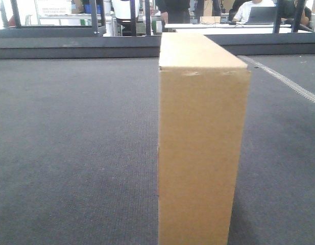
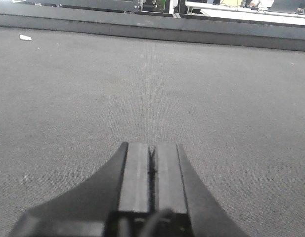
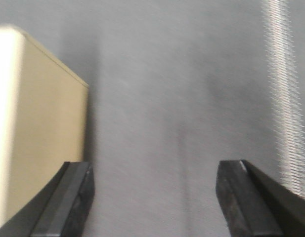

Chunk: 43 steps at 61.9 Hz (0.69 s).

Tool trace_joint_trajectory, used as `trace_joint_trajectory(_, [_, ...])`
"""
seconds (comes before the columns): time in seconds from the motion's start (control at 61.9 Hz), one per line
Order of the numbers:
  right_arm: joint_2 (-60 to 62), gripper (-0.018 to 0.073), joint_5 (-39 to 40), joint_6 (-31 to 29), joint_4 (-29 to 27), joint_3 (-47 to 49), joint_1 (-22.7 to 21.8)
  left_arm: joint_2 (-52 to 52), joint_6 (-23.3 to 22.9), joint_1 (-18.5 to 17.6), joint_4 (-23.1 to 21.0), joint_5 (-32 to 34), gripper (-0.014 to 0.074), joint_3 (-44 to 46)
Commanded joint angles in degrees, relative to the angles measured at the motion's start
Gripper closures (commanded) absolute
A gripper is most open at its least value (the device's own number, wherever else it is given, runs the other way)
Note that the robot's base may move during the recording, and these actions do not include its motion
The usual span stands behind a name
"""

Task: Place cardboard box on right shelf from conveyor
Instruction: 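Lower the open right gripper over the top of the tan box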

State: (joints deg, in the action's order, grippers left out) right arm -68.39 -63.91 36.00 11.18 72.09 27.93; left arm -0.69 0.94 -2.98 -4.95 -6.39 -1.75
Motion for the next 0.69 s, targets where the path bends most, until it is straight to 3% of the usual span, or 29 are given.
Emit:
trace_joint_trajectory(0.0, [-3.4,-0.0047,0.1,5.5,4.9,6.3,2.9,-0.6,-0.1,0.1,-0.1,4.6,0.0715,0.2])
trace_joint_trajectory(0.129, [-9.3,-0.0047,-0.2,11.0,7.4,12.1,8.5,-0.6,-0.1,0.1,-0.1,4.6,0.0715,0.2])
trace_joint_trajectory(0.258, [-13.3,-0.0047,0.0,12.1,7.6,16.0,12.3,-0.6,-0.1,0.1,-0.1,4.6,0.0715,0.2])
trace_joint_trajectory(0.678, [-18.9,-0.0047,1.3,15.1,7.7,17.7,17.0,-0.6,-0.1,0.1,-0.1,4.6,0.0715,0.2])
